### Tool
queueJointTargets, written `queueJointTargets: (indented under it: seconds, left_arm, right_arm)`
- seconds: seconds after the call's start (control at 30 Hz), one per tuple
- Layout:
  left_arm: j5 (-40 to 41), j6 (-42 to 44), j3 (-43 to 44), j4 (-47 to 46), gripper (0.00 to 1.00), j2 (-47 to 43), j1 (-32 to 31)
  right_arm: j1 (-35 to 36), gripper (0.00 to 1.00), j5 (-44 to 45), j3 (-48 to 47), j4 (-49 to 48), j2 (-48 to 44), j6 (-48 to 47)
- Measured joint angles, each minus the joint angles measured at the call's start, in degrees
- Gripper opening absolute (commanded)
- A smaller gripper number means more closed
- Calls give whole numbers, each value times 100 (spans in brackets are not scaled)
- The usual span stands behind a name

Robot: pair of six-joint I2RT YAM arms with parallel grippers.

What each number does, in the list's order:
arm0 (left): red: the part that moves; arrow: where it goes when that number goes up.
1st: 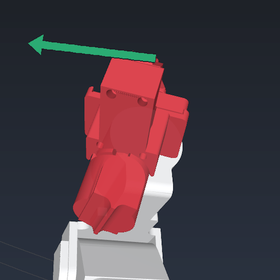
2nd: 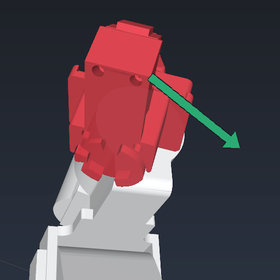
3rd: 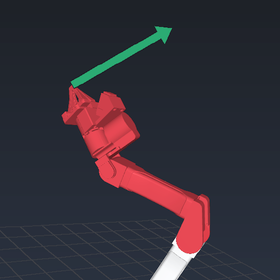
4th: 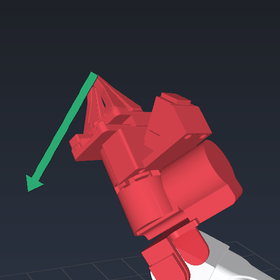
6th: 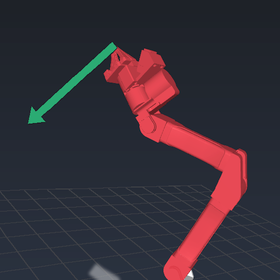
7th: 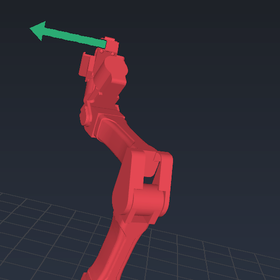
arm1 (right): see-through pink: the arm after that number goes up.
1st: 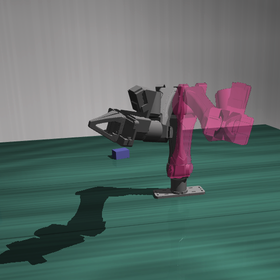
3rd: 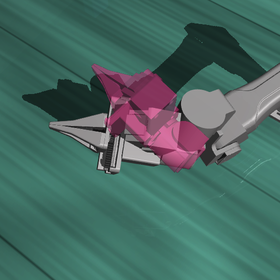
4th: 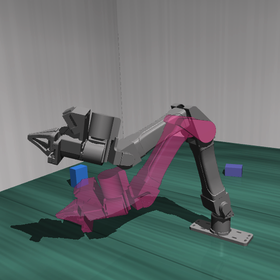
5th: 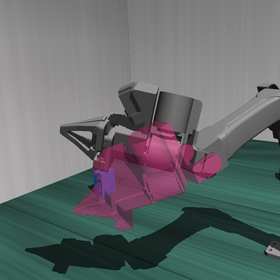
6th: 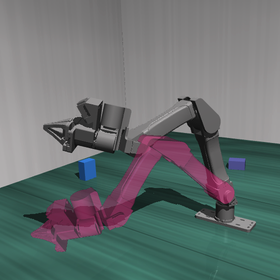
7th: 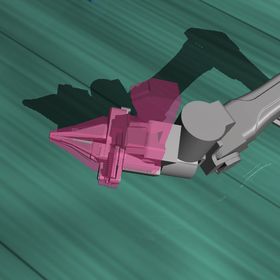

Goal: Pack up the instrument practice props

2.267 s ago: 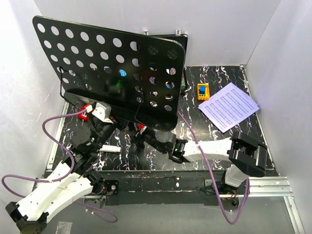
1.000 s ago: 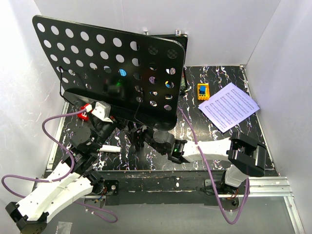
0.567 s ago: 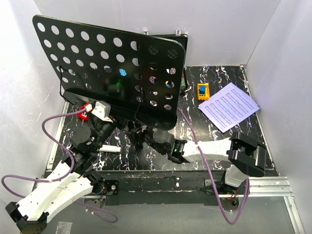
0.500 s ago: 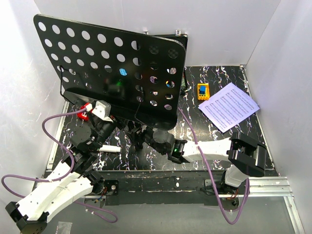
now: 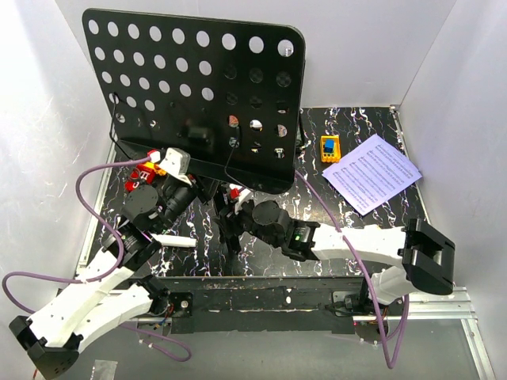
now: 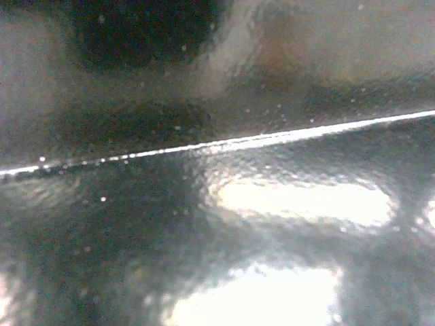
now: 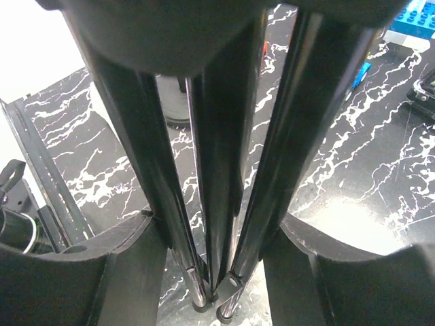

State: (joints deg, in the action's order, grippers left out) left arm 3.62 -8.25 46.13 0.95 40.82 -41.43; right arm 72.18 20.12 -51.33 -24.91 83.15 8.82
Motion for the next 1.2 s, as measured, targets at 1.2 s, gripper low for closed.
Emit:
queueJointTargets:
  seconds: [1.2]
  left_arm:
    - [-144,-1692,560,354,0,1440,-332]
  right_arm:
    - [4,1,-455,525,2568,-1858,1875]
